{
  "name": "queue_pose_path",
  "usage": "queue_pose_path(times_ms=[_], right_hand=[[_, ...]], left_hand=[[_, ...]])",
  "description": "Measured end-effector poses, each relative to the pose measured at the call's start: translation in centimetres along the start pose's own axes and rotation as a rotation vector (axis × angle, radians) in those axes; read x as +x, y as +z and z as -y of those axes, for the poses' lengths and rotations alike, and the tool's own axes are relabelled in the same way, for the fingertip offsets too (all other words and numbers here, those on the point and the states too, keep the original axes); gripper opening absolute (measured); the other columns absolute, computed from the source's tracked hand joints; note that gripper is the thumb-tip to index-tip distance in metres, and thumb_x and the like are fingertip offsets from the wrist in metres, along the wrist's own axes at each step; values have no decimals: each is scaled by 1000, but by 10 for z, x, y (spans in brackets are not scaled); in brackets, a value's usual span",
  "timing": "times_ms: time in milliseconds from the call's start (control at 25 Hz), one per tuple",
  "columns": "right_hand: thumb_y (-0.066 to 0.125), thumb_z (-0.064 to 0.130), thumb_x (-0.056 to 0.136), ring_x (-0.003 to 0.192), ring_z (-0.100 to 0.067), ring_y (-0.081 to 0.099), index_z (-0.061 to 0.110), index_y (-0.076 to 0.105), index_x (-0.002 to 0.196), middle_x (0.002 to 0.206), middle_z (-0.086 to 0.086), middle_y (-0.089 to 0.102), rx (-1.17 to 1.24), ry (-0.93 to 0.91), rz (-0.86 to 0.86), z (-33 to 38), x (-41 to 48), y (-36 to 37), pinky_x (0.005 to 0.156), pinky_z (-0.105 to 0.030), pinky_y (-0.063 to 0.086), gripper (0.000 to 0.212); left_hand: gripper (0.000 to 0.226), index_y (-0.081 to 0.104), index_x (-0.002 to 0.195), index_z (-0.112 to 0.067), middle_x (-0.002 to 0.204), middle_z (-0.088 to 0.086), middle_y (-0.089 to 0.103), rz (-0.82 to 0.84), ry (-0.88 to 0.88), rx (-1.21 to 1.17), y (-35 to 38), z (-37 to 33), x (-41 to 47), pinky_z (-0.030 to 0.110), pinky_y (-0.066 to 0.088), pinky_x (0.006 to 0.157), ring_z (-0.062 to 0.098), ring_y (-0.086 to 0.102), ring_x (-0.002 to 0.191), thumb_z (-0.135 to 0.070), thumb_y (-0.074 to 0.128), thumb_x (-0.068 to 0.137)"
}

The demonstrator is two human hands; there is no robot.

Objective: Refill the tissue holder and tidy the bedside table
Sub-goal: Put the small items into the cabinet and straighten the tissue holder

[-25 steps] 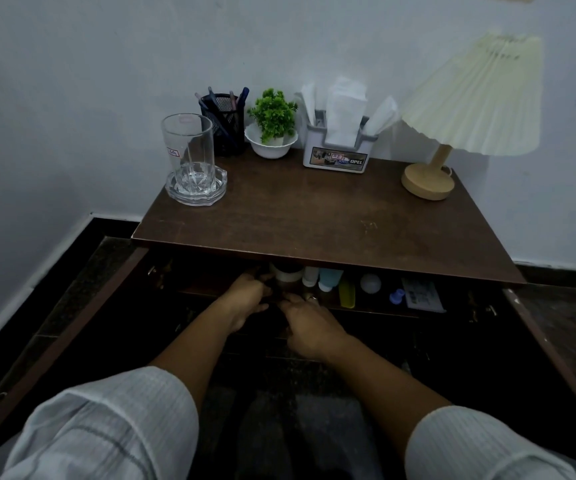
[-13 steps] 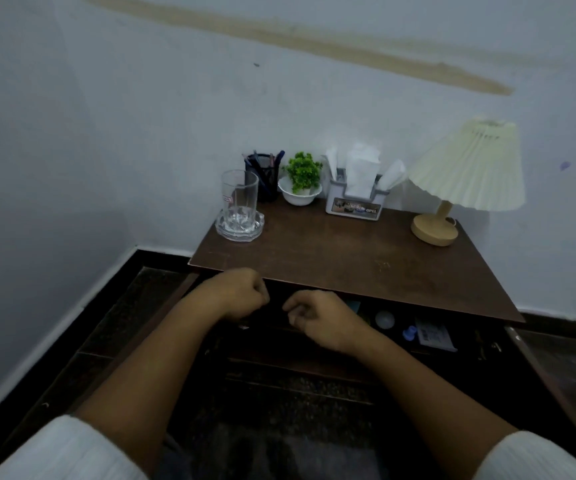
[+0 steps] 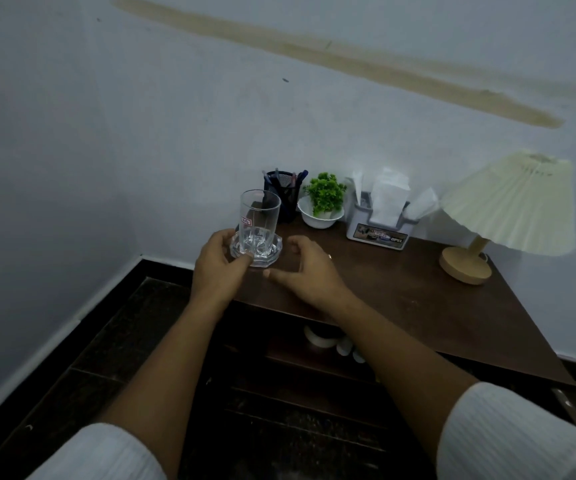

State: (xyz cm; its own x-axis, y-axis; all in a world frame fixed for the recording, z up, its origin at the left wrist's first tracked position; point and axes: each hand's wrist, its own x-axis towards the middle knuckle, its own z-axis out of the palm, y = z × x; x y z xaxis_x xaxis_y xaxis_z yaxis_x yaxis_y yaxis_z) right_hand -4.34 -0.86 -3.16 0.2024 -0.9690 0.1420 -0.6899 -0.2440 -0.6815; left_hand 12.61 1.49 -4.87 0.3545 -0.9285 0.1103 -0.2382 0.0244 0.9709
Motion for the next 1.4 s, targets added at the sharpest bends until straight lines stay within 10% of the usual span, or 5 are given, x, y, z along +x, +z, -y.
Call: queue_pose_path(times_ms=[240, 480, 760, 1400], right_hand=[[86, 60, 65, 137, -21, 46, 15, 34, 153, 151, -7, 47, -6, -36, 10, -12, 40, 17, 110, -36, 41, 112], [94, 26, 66, 122, -11, 59, 19, 46, 143, 134, -2, 63, 429, -67, 19, -12, 68, 14, 103, -31, 50, 92], [93, 41, 59, 110, -13, 67, 31, 48, 131, 122, 5, 65, 475, -115, -1, -2, 78, 23, 96, -44, 57, 86], [93, 28, 66, 105, -11, 69, 25, 55, 118, 115, 5, 71, 360, -168, -114, 12, -44, -69, 92, -37, 58, 64]], left_hand=[[63, 53, 134, -37, 127, -12, 60, 59, 17, -92, 13, 8, 24, 33, 53, 95, 7, 60, 110, -5, 64, 81], [68, 45, 138, -36, 134, -12, 57, 172, 121, 123, 7, 18, 36, 39, 52, 99, 12, 60, 116, -34, 75, 76], [108, 38, 138, -37, 123, -12, 66, 168, 233, 360, 21, 17, 54, 48, 58, 91, 20, 65, 113, -60, 89, 46], [122, 19, 153, -42, 136, -17, 60, 282, 284, 169, 21, -23, -60, 41, 53, 101, 6, 62, 119, -49, 91, 54]])
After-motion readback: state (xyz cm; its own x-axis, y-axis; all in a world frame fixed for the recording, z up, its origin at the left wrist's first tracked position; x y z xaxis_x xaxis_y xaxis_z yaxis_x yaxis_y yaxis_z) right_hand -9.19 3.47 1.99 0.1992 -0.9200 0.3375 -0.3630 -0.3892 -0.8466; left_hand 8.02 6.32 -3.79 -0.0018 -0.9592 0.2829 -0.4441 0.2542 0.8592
